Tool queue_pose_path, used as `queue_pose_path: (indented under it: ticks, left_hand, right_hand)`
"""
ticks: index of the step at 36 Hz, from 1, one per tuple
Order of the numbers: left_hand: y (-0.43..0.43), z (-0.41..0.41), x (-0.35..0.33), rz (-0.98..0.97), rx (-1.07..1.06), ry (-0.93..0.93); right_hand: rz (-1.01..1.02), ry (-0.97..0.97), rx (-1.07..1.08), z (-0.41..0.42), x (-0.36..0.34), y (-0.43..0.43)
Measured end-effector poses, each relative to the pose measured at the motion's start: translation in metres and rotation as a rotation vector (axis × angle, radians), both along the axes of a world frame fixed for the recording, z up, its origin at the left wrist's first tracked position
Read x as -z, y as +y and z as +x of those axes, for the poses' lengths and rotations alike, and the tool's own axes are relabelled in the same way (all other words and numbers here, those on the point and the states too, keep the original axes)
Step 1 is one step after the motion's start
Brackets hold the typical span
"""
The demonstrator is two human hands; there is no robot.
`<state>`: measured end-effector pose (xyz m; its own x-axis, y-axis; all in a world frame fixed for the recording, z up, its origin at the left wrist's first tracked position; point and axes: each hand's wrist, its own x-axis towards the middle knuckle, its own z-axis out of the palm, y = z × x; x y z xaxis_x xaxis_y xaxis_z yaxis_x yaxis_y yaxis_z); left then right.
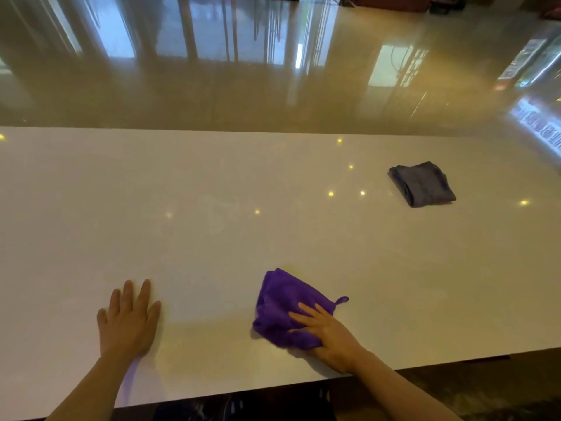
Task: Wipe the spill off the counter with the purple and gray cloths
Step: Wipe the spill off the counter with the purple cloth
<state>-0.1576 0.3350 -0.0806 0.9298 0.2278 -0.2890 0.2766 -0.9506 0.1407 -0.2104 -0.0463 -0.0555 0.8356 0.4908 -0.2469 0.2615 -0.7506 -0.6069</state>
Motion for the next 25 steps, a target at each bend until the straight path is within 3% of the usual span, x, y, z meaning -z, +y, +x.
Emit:
queue_pose_path:
  ticks: [12,20,25]
  left_hand:
    - [-0.006,0.003,-0.007,0.039,-0.027,0.025]
    - [-0.024,0.012,-0.016,0.010,-0.108,0.041]
    - [-0.074,0.029,-0.039,-0.103,-0.065,-0.081]
  right_hand:
    - [-0.008,0.147,0.465,0.003,-0.025,-0.096]
    - [0.410,0.324,0.936,0.023,-0.044,-0.079]
    - [0.688,0.327,0.970,0.047,-0.069,-0.062]
